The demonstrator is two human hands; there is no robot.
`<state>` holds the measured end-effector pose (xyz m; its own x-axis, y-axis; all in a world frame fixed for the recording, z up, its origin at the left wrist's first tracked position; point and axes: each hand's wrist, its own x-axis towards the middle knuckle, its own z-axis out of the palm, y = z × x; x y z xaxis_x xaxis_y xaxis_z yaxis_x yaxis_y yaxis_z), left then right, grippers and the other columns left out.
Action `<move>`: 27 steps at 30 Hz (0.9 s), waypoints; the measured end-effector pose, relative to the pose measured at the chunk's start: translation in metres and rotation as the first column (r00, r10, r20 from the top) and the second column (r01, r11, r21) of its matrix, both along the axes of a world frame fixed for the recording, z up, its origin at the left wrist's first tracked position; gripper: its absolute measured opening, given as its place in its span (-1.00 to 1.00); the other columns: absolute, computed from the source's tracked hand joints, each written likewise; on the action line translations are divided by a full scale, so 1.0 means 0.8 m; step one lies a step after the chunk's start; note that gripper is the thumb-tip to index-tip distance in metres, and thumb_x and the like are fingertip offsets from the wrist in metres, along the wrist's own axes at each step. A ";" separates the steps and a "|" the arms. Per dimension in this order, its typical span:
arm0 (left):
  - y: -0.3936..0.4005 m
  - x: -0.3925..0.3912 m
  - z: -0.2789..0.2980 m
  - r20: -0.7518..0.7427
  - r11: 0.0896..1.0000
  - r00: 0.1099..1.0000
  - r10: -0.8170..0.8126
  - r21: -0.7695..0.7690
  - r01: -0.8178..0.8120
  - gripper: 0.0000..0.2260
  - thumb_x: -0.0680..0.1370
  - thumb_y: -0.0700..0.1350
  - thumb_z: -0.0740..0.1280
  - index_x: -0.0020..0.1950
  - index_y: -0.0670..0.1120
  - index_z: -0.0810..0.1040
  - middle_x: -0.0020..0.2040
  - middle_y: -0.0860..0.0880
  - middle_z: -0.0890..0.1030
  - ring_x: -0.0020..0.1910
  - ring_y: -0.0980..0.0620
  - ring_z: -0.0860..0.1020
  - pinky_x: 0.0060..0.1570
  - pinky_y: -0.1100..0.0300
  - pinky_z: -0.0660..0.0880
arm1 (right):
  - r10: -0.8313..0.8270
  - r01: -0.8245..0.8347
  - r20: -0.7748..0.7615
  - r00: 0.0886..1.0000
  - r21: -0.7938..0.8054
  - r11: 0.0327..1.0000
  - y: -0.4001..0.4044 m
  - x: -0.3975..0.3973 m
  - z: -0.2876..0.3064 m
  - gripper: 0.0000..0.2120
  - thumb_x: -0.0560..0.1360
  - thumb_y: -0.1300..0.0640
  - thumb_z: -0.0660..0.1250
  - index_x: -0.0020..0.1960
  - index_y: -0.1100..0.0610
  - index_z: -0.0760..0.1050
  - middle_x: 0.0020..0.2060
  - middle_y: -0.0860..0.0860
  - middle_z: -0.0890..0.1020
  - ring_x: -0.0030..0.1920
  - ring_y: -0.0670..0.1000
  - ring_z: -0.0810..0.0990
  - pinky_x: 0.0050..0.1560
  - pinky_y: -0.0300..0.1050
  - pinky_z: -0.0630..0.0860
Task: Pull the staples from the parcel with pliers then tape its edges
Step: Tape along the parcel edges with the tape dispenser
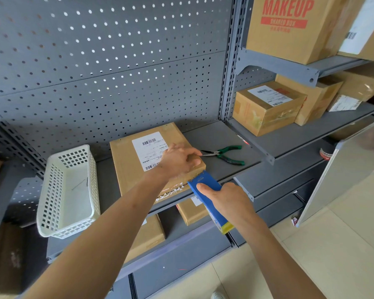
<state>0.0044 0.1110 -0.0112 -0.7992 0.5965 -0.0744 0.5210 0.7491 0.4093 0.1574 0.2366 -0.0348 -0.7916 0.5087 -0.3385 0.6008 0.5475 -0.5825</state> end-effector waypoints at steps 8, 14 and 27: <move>-0.002 -0.003 -0.005 0.000 0.999 1.000 0.013 0.053 -0.013 -0.75 0.64 0.14 0.28 0.32 0.27 0.55 -0.04 0.15 0.35 0.25 -0.03 0.34 0.30 -0.02 0.35 | 0.039 -0.038 -0.005 0.999 0.099 0.994 0.006 0.004 0.002 -0.37 0.44 -0.49 0.31 -0.21 0.12 0.42 -0.25 0.00 0.54 -0.26 0.01 0.53 -0.24 -0.07 0.46; -0.001 -0.008 -0.007 0.005 0.995 1.000 0.015 0.100 -0.015 -0.76 0.63 0.13 0.31 0.29 0.25 0.59 -0.13 0.23 0.37 0.25 -0.02 0.38 0.26 0.05 0.36 | 0.023 -0.018 -0.034 0.999 0.135 0.991 0.017 0.013 0.003 -0.38 0.45 -0.47 0.31 -0.25 0.12 0.39 -0.33 -0.02 0.48 -0.33 0.01 0.48 -0.34 -0.11 0.38; -0.007 -0.015 -0.002 0.105 0.994 0.994 0.012 0.108 -0.023 -0.69 0.70 -0.10 0.22 0.37 0.20 0.56 0.04 0.17 0.47 0.25 0.01 0.35 0.33 0.01 0.33 | -0.005 0.012 -0.190 0.982 0.036 0.999 0.041 0.020 0.004 -0.37 0.44 -0.46 0.36 -0.32 0.12 0.38 -0.44 -0.04 0.47 -0.45 -0.01 0.44 -0.39 -0.11 0.38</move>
